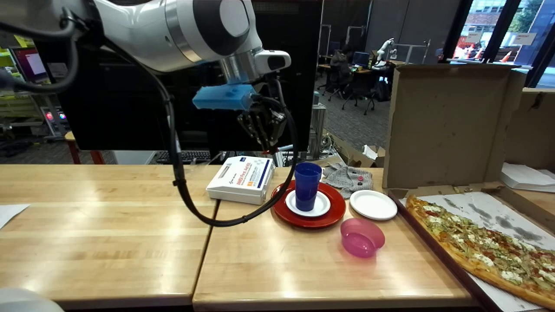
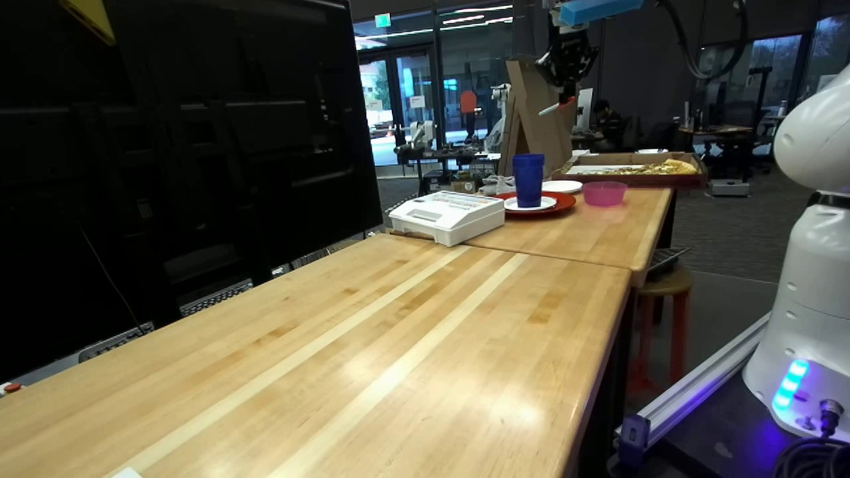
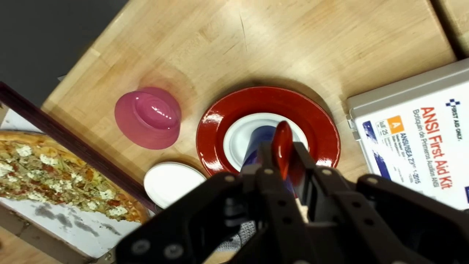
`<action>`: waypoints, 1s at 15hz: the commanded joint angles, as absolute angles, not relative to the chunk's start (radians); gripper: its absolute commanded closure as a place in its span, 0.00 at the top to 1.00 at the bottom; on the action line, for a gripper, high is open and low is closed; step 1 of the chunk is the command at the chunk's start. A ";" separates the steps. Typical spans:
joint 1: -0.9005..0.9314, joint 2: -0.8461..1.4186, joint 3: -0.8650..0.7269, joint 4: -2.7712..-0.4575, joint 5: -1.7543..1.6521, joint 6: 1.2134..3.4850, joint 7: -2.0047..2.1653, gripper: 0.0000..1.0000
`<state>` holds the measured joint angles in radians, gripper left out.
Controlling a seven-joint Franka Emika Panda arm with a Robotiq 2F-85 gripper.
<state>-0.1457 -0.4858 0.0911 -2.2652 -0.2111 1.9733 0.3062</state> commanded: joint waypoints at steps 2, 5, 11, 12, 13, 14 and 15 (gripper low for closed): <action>-0.134 -0.439 0.104 -2.186 -0.289 1.862 0.312 0.04; -0.121 -0.408 0.101 -2.164 -0.324 1.877 0.300 0.04; -0.102 -0.286 0.090 -2.098 -0.365 1.892 0.283 0.04; -0.100 -0.264 0.090 -2.084 -0.372 1.889 0.284 0.04; -0.098 -0.245 0.087 -2.073 -0.379 1.889 0.279 0.04; -0.096 -0.225 0.085 -2.060 -0.386 1.887 0.278 0.04; -0.094 -0.206 0.082 -2.044 -0.391 1.878 0.273 0.04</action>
